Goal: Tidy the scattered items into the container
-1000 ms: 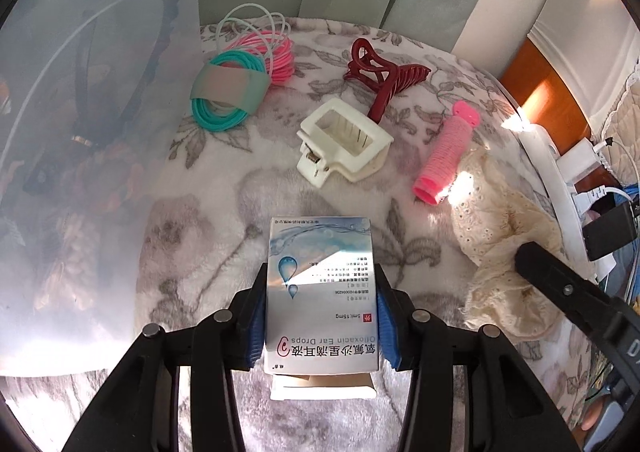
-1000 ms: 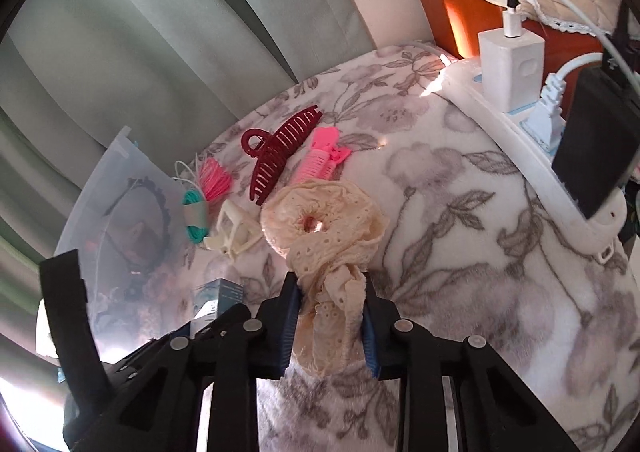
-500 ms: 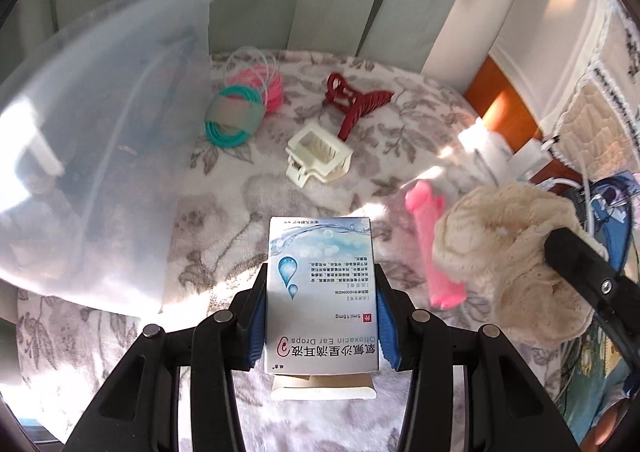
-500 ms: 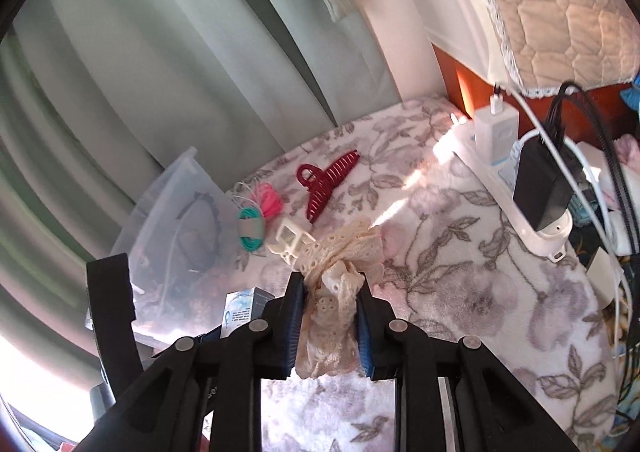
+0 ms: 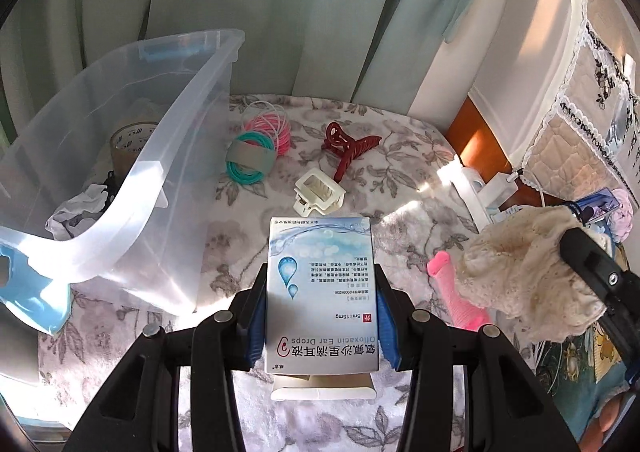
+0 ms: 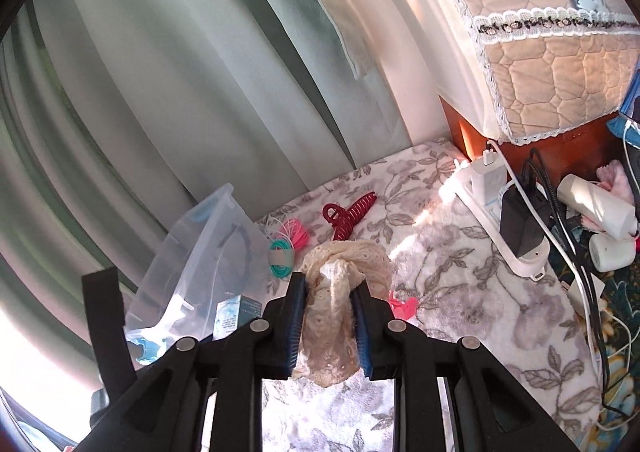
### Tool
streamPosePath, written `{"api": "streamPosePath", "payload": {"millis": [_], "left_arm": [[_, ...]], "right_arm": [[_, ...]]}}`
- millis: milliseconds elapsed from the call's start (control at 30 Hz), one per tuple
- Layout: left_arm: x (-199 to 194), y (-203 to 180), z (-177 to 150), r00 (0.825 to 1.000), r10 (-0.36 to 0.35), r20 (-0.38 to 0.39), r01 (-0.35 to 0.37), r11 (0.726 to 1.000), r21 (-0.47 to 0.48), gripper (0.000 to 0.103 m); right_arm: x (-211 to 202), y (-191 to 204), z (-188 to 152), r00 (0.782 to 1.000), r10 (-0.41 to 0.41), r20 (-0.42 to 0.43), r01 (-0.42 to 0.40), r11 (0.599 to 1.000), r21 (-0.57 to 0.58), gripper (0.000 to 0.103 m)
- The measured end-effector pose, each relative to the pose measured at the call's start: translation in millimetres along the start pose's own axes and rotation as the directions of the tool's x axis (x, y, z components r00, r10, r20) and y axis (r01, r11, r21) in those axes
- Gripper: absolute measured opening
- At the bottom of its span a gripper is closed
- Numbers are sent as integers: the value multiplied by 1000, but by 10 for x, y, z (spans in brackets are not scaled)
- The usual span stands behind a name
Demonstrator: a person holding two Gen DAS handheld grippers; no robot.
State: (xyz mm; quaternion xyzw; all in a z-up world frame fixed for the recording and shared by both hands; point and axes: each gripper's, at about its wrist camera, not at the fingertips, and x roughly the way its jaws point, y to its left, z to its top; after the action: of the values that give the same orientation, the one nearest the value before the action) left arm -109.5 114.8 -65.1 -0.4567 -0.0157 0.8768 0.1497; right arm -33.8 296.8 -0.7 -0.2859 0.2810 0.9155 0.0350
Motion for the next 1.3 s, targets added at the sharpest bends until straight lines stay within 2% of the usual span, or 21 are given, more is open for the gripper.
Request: {"api": "streamPosePath", "payload": {"millis": [233, 400, 733, 767, 833, 1033, 1300], "left_arm": [[268, 59, -132, 998, 29, -63, -29, 1000, -2, 47], [345, 79, -125, 998, 28, -64, -29, 1000, -10, 47], [484, 181, -140, 994, 10, -108, -15, 999, -43, 50], [492, 191, -138, 994, 6, -113, -12, 999, -50, 55], [509, 208, -145, 993, 4, -120, -11, 998, -62, 58], [493, 182, -148, 992, 2, -123, -9, 998, -58, 58], [461, -64, -74, 991, -51, -121, 49, 999, -19, 58]], "right_arm": [[-9, -48, -6, 1000, 5, -7, -5, 1000, 28, 25], [54, -58, -14, 1000, 4, -22, -3, 999, 33, 25], [316, 41, 7, 997, 65, -49, -63, 997, 42, 25], [339, 36, 0, 997, 57, -54, -55, 998, 37, 25], [398, -38, -37, 997, 30, -69, -27, 999, 40, 25], [527, -524, -198, 990, -56, -133, 74, 988, 134, 25], [558, -876, -245, 983, -105, -149, 133, 972, 194, 25]]}}
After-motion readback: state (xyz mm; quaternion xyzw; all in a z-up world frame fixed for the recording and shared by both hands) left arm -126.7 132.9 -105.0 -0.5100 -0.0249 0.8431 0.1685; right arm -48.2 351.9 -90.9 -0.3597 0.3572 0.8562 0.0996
